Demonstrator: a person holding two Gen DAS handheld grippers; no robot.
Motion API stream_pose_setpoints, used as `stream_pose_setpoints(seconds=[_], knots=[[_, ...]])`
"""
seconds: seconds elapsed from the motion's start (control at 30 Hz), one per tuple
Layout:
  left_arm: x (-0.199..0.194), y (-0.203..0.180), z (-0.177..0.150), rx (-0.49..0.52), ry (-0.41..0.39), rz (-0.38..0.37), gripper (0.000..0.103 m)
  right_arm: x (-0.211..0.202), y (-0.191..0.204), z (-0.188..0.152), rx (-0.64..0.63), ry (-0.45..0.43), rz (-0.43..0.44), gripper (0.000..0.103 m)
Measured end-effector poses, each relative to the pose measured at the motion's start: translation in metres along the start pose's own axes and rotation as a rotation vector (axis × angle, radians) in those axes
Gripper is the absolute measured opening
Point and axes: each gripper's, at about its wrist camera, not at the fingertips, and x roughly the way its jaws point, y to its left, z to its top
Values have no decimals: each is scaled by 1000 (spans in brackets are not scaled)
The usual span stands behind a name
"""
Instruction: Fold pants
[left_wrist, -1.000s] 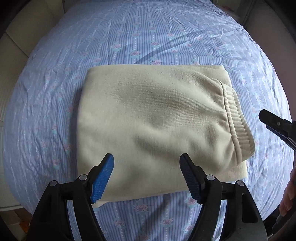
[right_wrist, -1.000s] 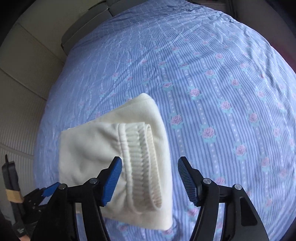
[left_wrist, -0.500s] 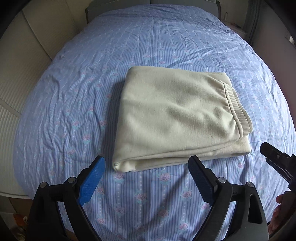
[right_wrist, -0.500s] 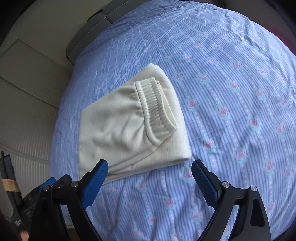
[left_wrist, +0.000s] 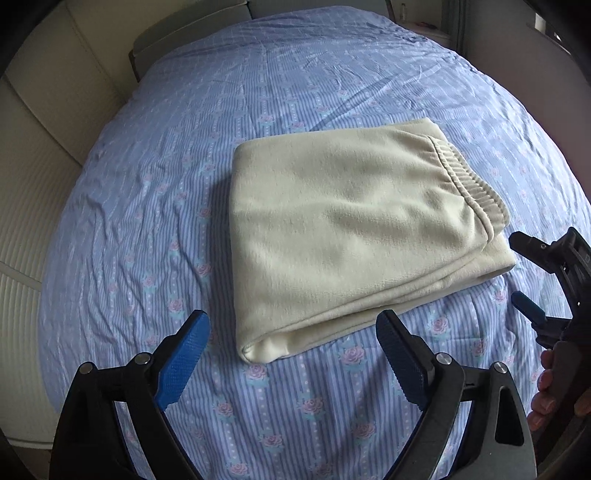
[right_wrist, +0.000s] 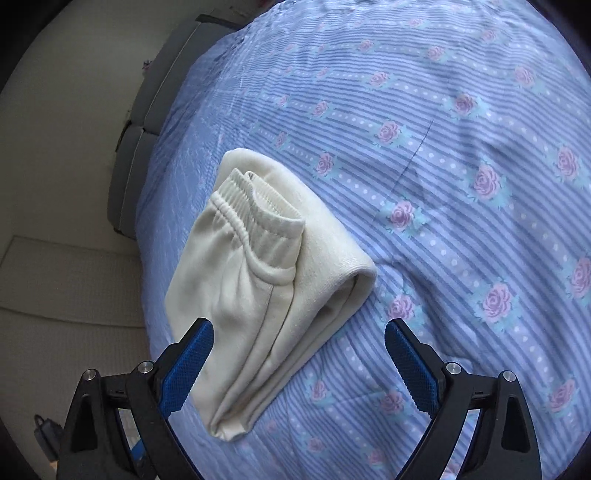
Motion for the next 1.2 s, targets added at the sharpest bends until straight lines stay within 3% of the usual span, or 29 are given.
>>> stream_pose_setpoints(seconds=[0.3, 0.47, 0.63, 0.8, 0.93, 0.97, 1.07, 1.2], knots=[[30, -32, 18, 108, 8, -16, 92, 44, -19, 10, 3, 21, 67, 95], [42, -33, 26, 107, 19, -30, 92, 57, -16, 14, -4, 16, 127, 99], [50, -25, 28, 83, 34, -46, 92, 72, -10, 27, 29, 7, 100, 101], [55, -4, 31, 37, 48, -48, 92, 84, -1, 39, 65, 15, -1, 98], [58, 28, 36, -34, 58, -76, 92, 84, 25, 44, -9, 35, -134, 62], [58, 37, 38, -45, 56, -82, 92, 84, 33, 46, -32, 40, -161, 57], [59, 61, 42, -75, 52, -118, 92, 84, 61, 46, -124, 48, -277, 50], [74, 93, 53, -97, 73, -239, 92, 86, 88, 41, -260, 49, -417, 47]])
